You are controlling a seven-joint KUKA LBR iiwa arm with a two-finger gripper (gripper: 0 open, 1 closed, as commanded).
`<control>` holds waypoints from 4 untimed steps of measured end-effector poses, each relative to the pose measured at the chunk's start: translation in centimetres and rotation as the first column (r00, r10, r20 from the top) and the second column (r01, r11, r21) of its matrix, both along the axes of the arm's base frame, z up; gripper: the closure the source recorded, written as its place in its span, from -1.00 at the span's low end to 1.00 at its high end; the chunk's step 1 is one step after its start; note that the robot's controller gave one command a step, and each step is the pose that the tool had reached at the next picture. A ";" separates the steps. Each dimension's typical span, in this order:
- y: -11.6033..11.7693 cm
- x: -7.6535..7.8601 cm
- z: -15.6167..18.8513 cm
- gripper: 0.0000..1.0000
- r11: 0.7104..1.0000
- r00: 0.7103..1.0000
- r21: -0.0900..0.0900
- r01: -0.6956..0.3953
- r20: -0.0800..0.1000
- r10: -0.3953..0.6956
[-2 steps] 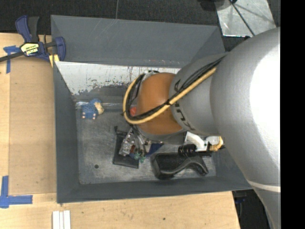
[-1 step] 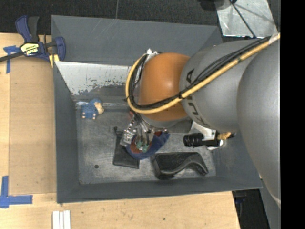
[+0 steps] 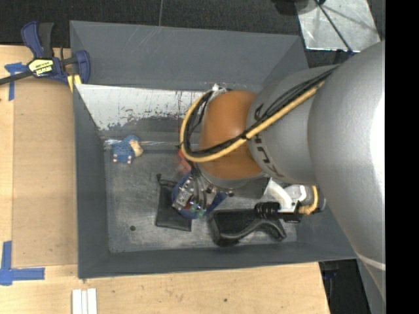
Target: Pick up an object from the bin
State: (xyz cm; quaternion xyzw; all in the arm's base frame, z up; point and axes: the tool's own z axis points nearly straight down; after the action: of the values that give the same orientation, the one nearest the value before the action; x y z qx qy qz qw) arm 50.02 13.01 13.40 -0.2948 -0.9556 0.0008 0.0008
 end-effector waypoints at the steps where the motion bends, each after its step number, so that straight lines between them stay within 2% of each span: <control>1: 0.0 0.5 9.2 1.00 1.000 1.000 0.003 -0.011 0.012 0.011; 2: -0.1 0.3 8.7 -1.00 1.000 1.000 0.000 -0.013 0.003 0.013; 3: 0.1 2.4 -6.0 -1.00 1.000 0.999 0.006 -0.023 0.025 0.023; 4: 0.0 2.7 -5.5 1.00 1.000 0.999 0.005 -0.019 0.033 0.019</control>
Offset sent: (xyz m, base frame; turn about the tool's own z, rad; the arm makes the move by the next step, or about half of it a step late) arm 0.0022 -0.0003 0.0872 -0.0088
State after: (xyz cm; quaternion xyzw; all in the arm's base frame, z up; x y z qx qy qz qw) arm 52.72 12.98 7.89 -0.2856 -0.9582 -0.0066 -0.0141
